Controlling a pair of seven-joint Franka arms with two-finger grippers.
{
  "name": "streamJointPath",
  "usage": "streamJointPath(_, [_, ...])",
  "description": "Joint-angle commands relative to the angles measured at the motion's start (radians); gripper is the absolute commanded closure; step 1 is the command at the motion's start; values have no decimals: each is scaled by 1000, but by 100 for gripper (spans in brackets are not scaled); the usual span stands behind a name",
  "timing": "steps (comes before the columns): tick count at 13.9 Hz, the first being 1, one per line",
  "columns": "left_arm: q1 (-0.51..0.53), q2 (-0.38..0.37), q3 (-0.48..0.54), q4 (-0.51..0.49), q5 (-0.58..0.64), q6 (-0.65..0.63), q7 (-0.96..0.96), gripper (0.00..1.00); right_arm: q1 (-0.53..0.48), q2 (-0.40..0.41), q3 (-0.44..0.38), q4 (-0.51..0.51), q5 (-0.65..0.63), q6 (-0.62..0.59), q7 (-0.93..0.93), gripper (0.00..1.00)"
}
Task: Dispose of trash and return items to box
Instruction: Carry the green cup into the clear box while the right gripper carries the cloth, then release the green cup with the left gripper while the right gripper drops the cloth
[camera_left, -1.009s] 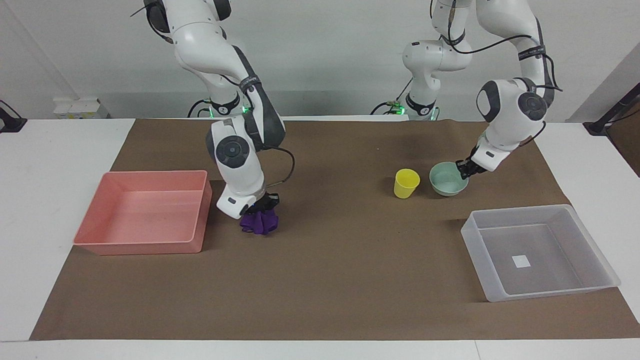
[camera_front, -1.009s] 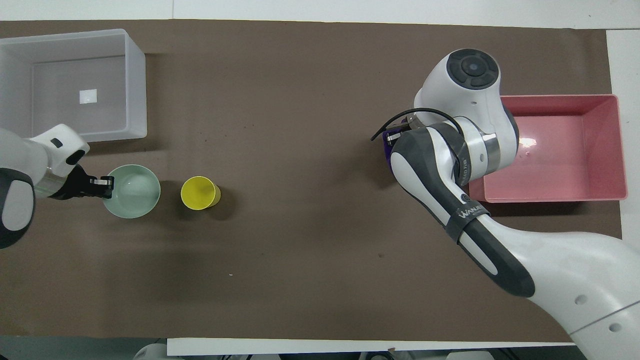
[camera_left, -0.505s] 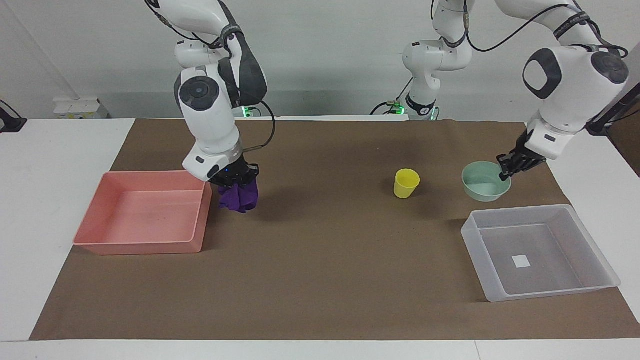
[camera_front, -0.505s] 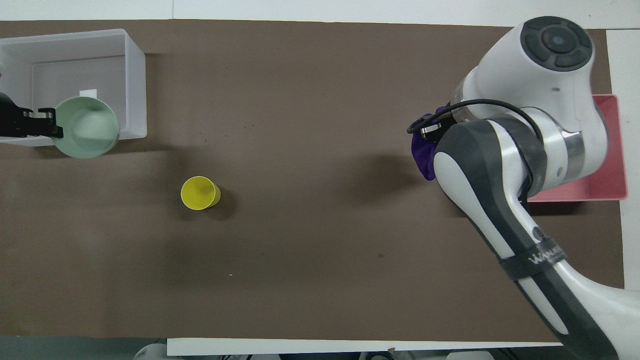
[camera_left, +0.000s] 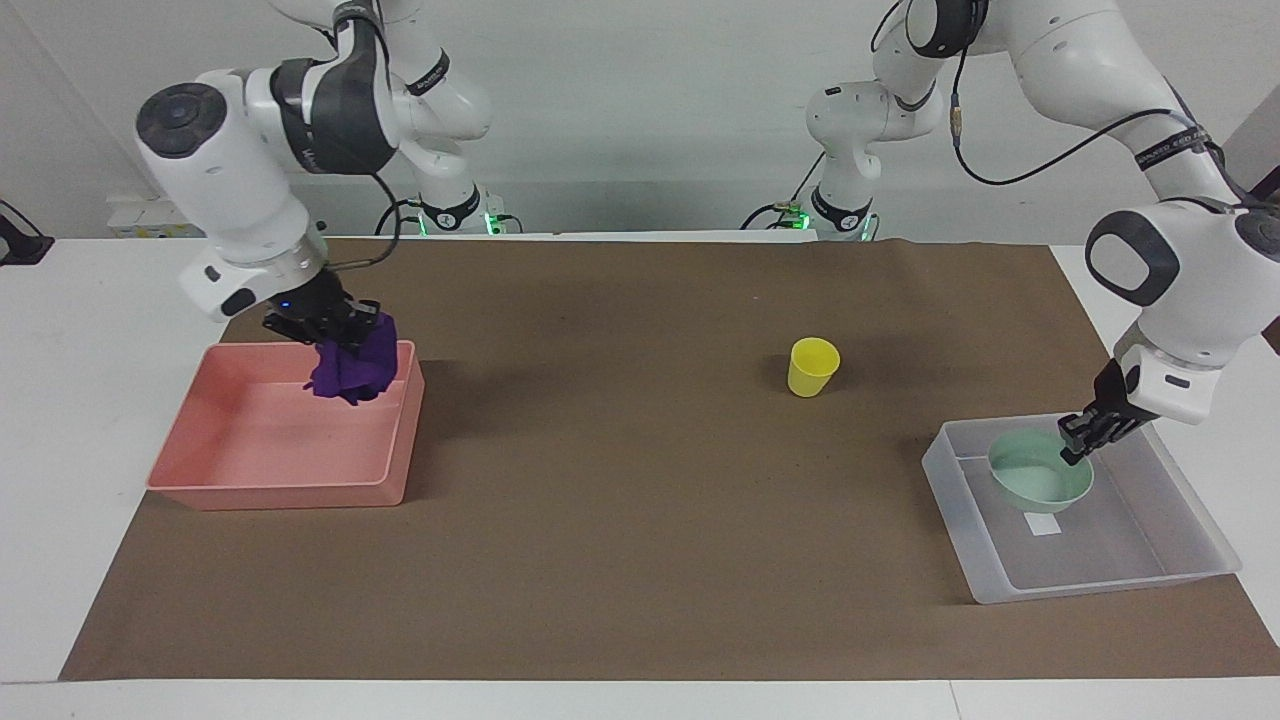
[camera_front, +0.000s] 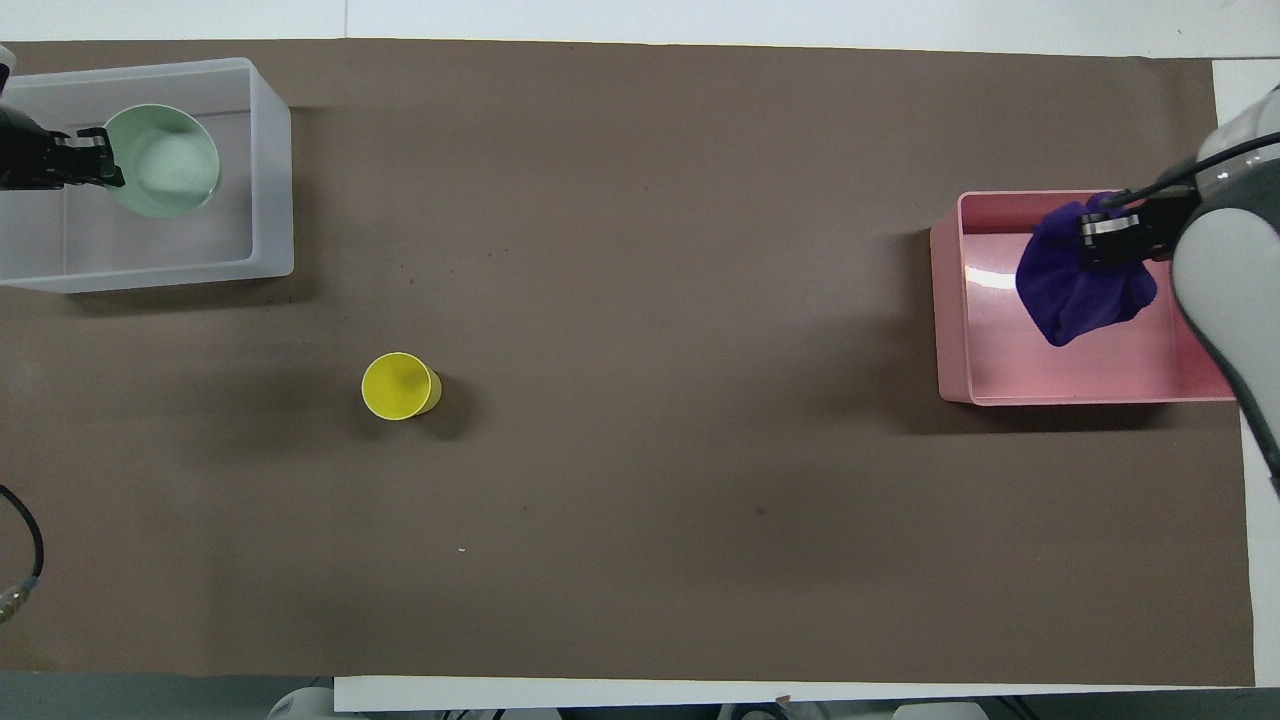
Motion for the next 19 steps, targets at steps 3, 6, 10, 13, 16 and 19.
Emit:
streamJointPath(3, [19,82,-2,5,-79,2,-9,85,-99,23,11,-160,3,155,-39,100])
streamJointPath(6, [13,65,7,-24,-56,13,-10,7,-107,50,11,-240,2,271,-37,98])
streamJointPath(10, [0,-68,13,27,-15,-142,-12,1,-119,74,11,-252,2,302,-34,71])
streamJointPath(13, [-59,-230,12,-132,58,-283,-41,0,-111,71,13,-237,2,288,-29,10])
streamJointPath(16, [-196,-405,9,-454,93,-201,-135,0,-107,38,26,-171,3,182,-31,1])
streamJointPath(19, [-332,-465,3,-574,93,-141,-301,0,-81,37,52,-41,3,22,-28,1])
